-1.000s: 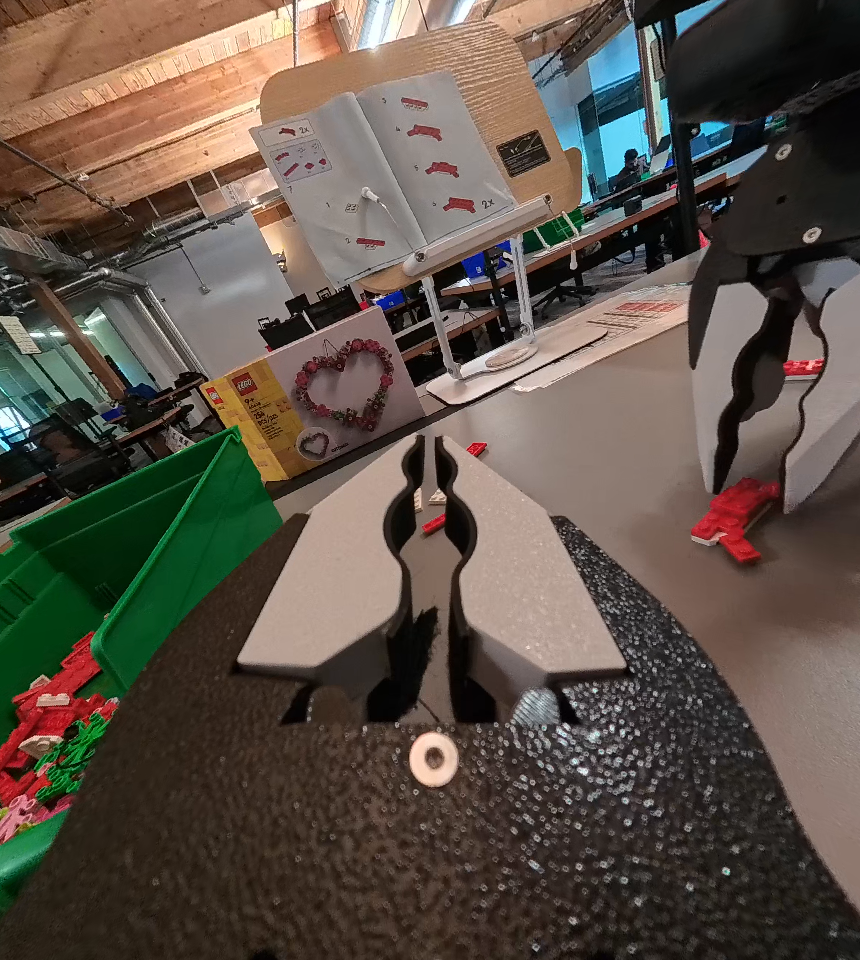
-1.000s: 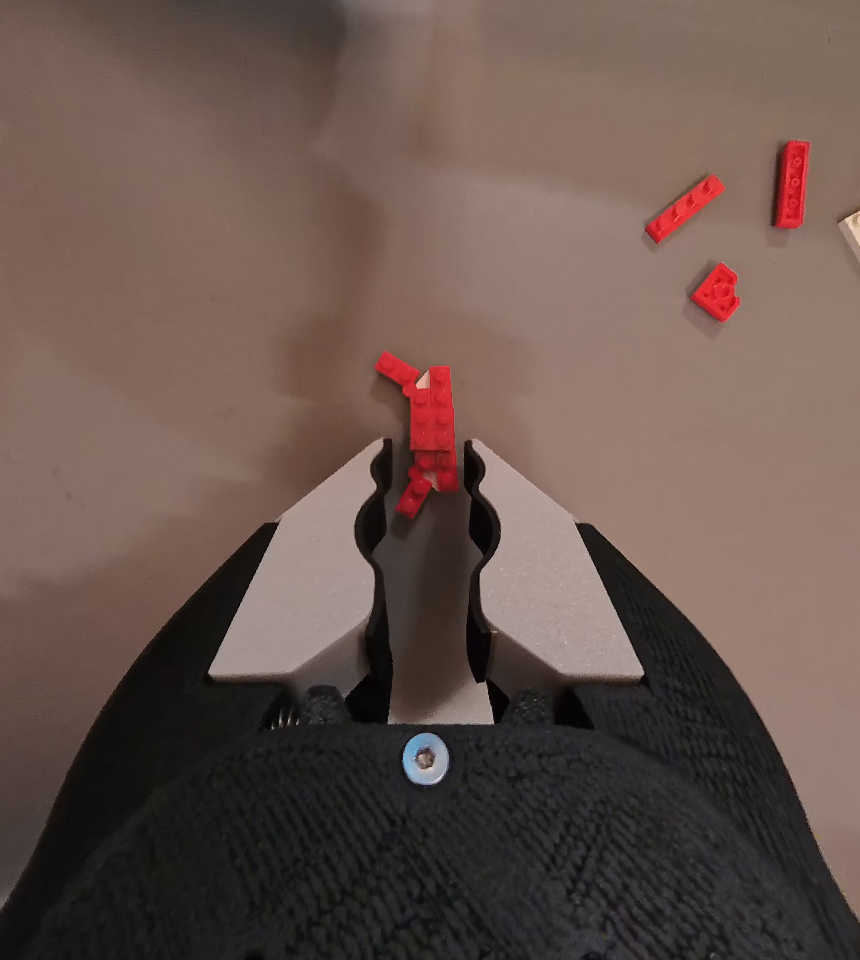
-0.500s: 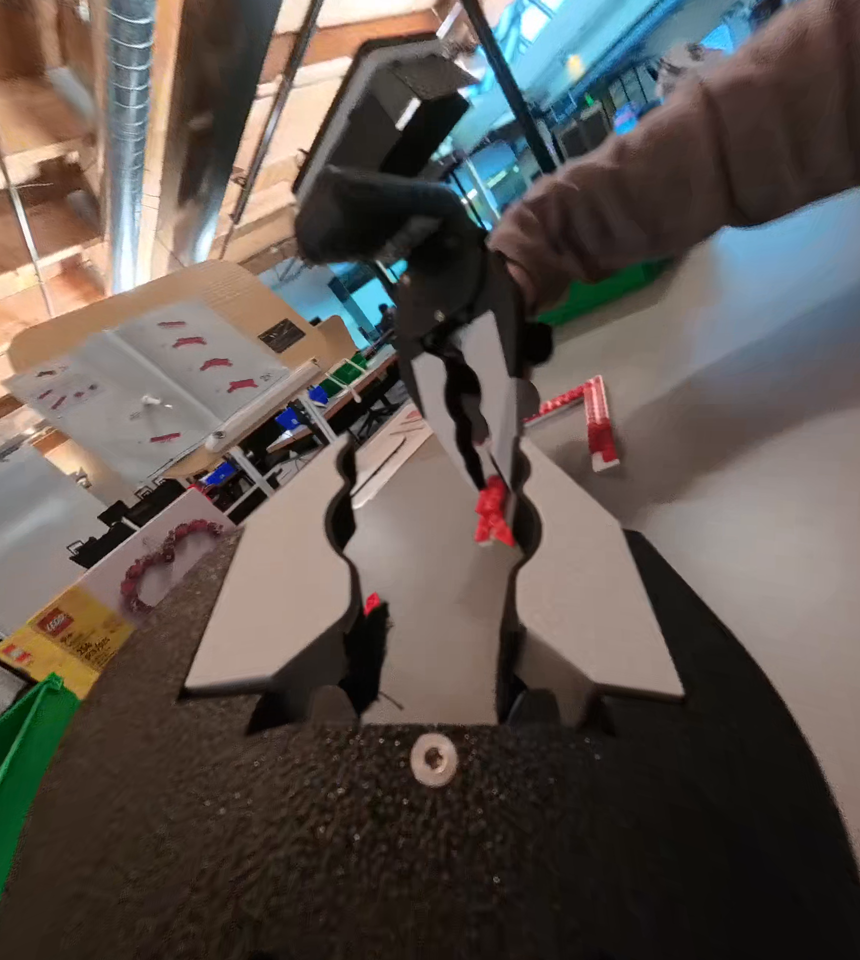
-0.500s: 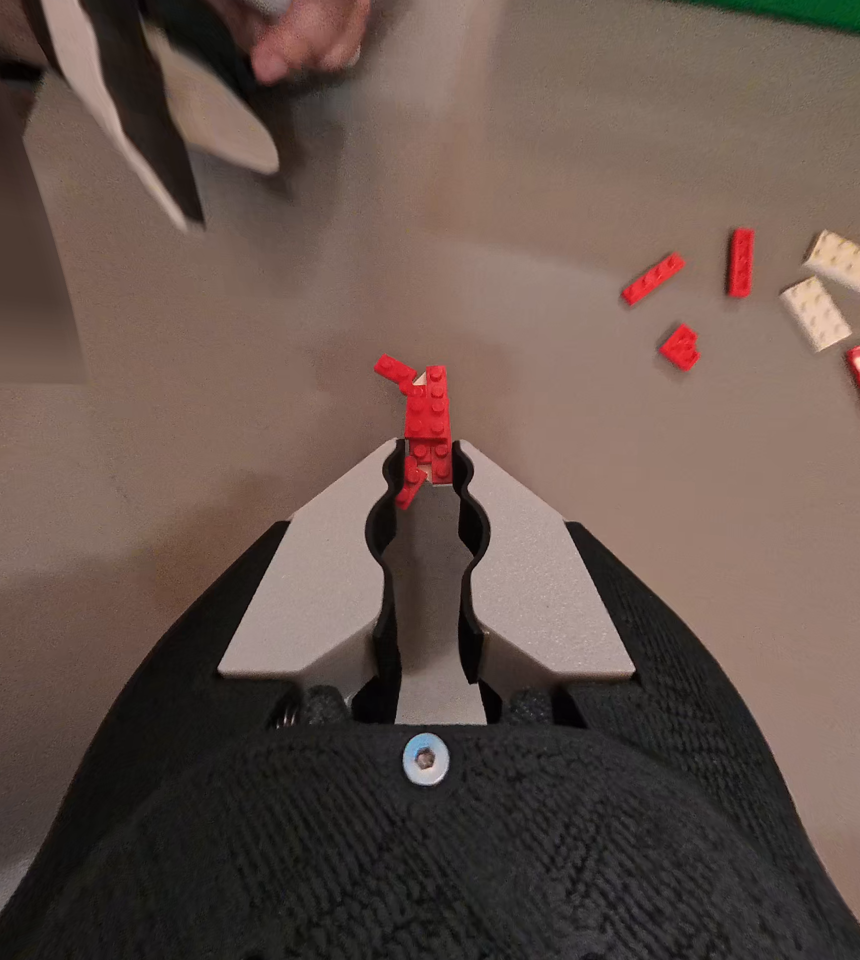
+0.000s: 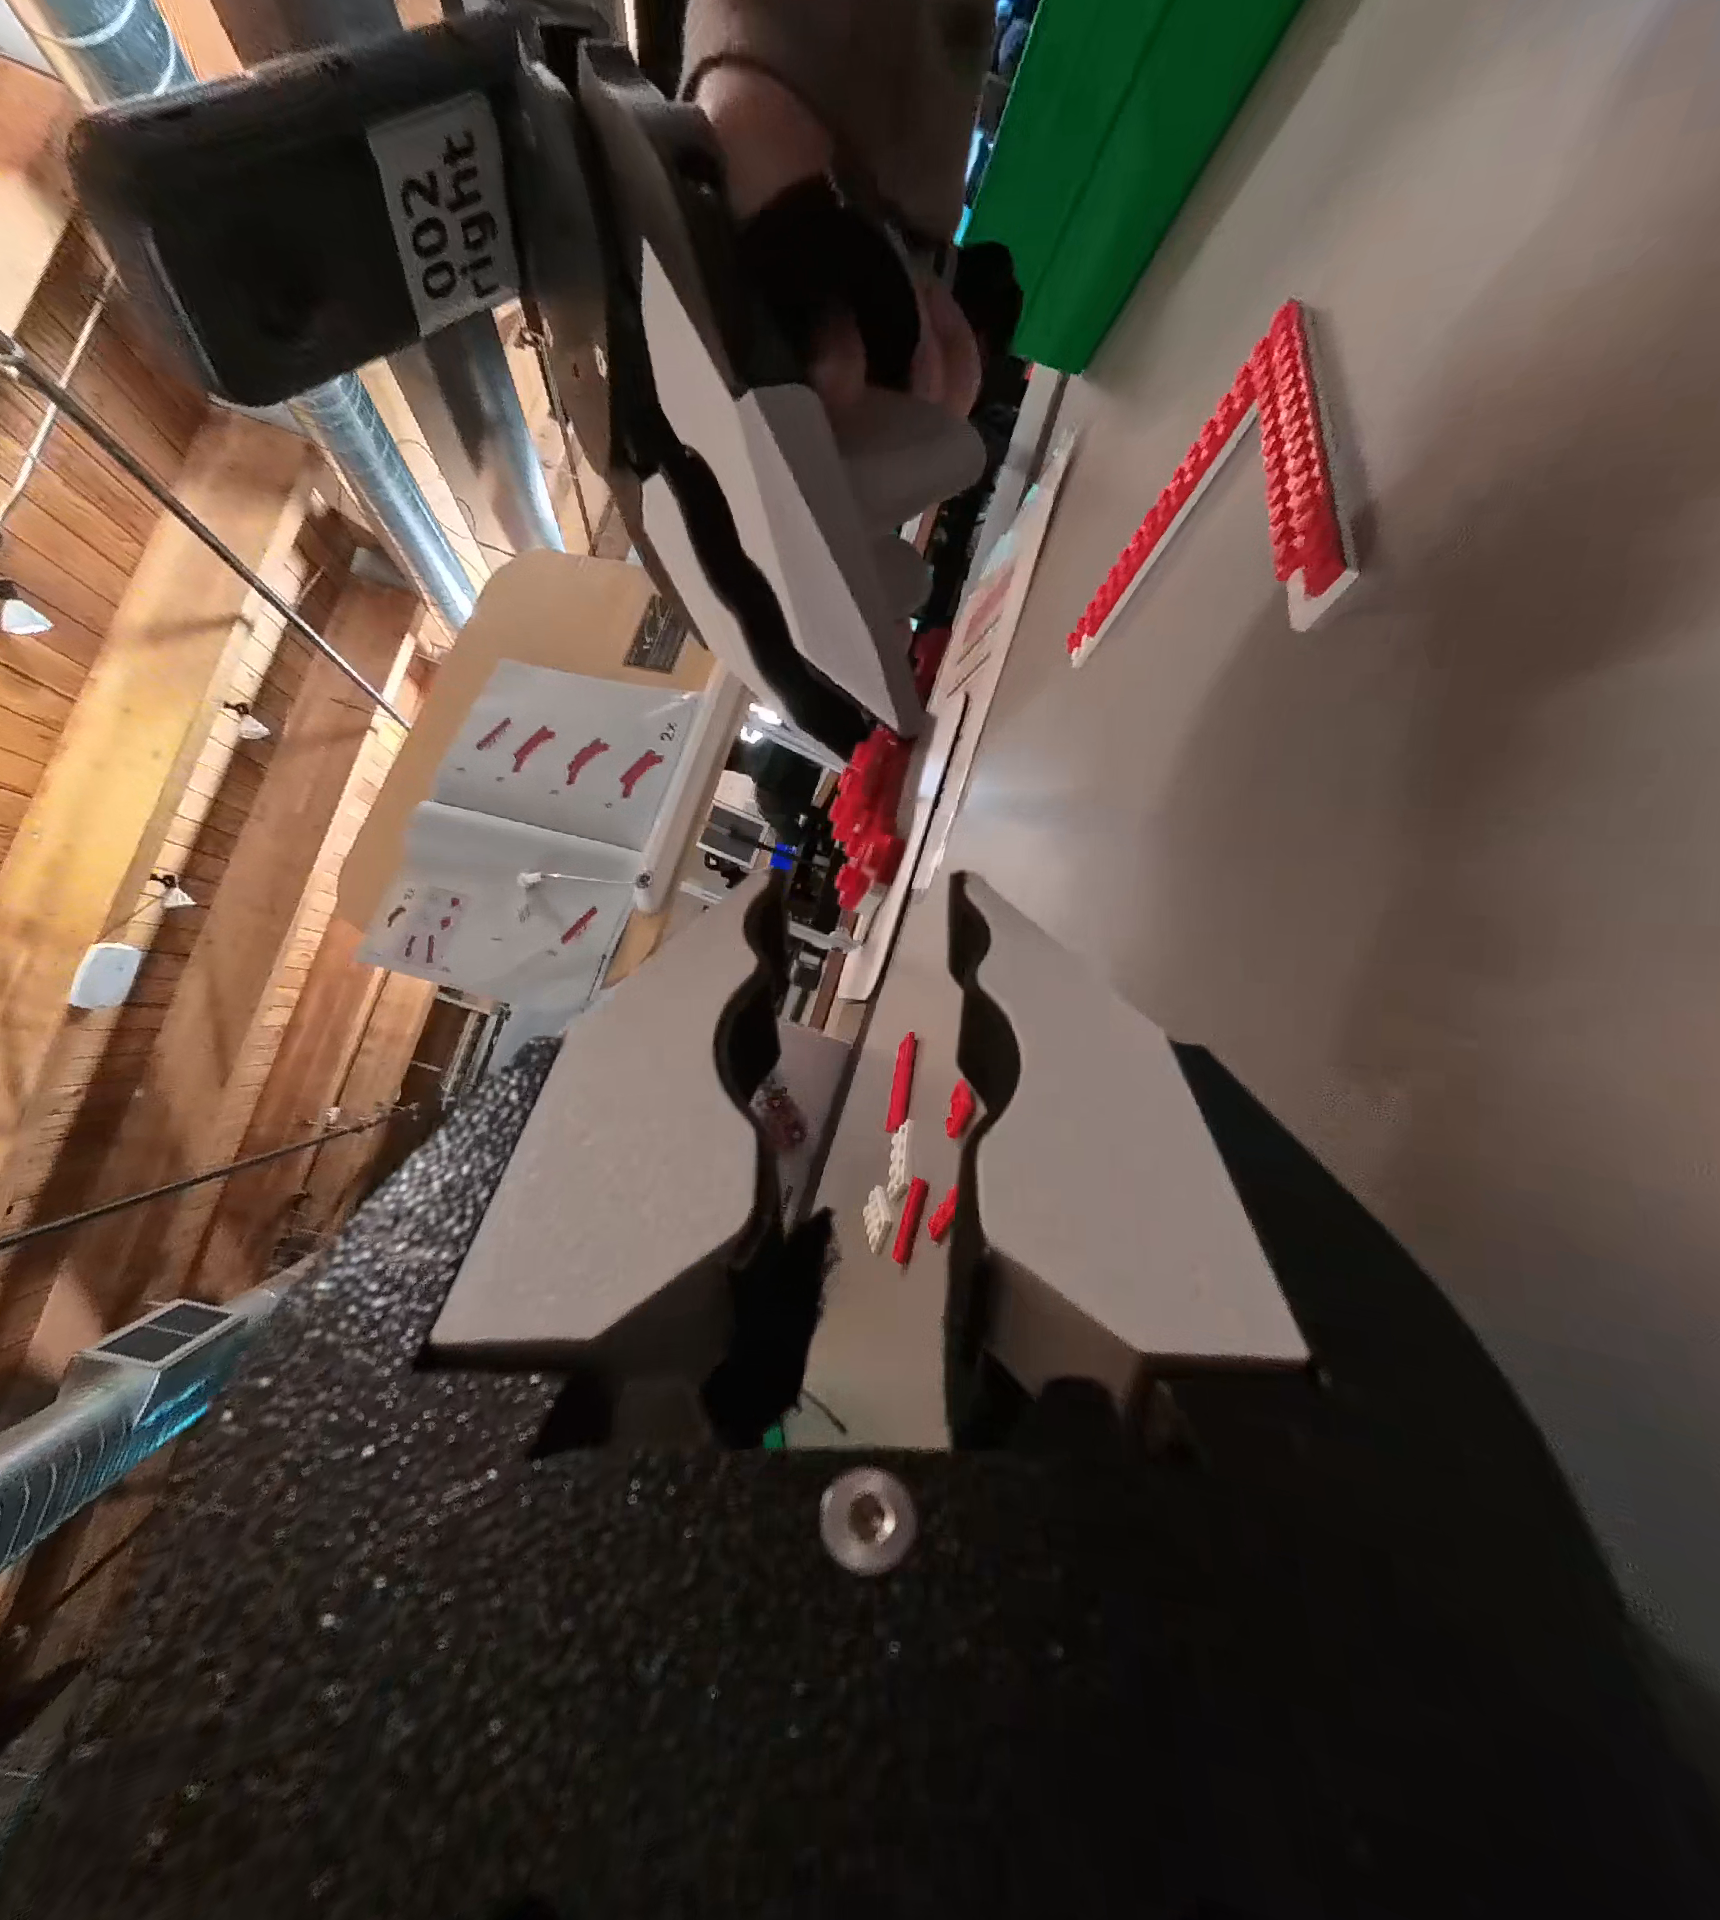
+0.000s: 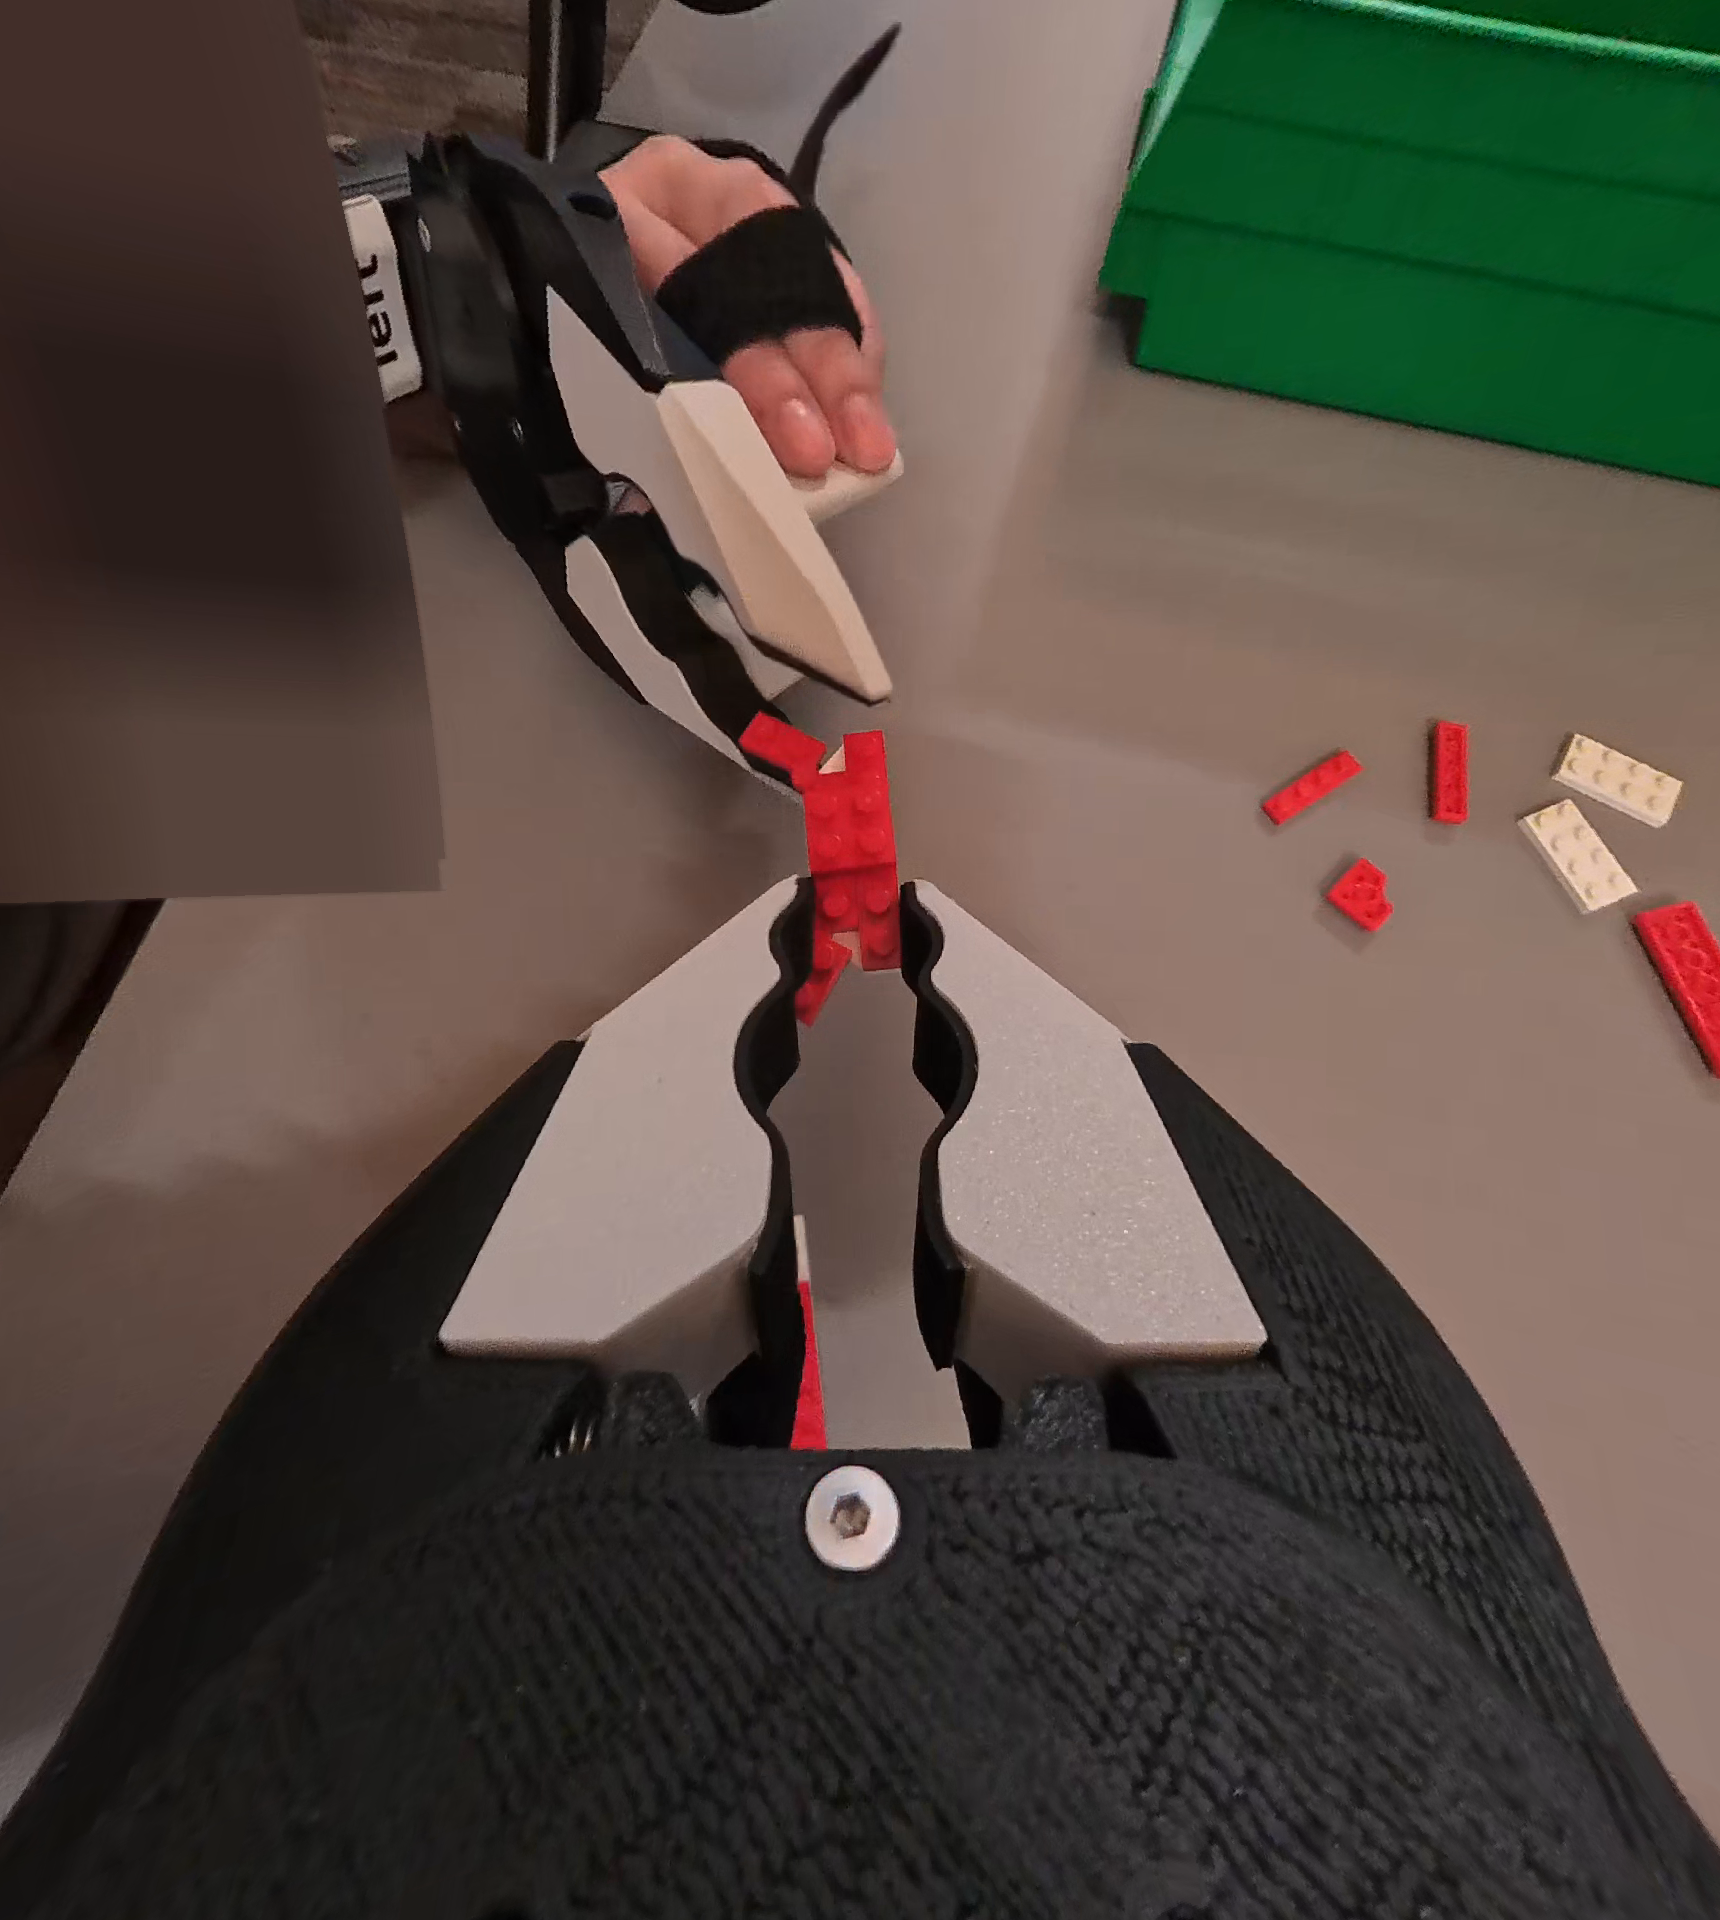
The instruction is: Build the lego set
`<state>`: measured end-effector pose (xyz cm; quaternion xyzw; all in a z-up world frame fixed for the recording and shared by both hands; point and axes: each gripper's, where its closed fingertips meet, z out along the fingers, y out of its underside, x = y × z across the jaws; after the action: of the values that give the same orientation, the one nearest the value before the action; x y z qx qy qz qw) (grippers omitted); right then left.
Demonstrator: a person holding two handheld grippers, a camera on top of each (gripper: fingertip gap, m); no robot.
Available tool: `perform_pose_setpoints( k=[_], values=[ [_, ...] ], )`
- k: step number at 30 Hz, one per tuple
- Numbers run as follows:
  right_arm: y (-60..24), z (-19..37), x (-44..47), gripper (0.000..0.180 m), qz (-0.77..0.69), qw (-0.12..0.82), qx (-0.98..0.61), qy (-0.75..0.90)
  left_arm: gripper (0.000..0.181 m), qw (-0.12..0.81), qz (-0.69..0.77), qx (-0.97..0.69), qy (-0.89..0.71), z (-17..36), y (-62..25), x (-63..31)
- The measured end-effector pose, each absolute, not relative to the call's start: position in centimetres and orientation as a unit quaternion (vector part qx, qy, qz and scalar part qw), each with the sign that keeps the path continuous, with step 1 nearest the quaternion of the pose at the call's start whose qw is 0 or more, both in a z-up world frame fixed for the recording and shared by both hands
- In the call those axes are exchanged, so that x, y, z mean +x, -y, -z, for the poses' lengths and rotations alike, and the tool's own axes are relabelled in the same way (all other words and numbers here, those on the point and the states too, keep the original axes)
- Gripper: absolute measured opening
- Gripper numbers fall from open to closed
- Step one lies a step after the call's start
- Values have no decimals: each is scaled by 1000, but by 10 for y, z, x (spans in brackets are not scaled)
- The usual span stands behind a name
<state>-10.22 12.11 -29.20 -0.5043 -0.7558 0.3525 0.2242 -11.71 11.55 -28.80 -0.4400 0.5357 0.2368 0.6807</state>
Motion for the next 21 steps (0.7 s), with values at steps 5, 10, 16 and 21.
perform_pose_setpoints(
  k=[5,10,16,21],
  values=[
    [-113,293,-103,14,-361,213,-498,759,22,673,-255,-421,-552,291,-113,-112],
    [-110,292,-104,14,-365,209,-494,761,7,669,-308,-381,-559,284,-109,-110],
    [-112,294,-103,14,-347,223,-495,764,6,649,-335,-374,-571,287,-110,-110],
    [-118,283,-109,38,-326,299,-495,748,6,641,-334,-391,-570,289,-114,-113]
  ],
)
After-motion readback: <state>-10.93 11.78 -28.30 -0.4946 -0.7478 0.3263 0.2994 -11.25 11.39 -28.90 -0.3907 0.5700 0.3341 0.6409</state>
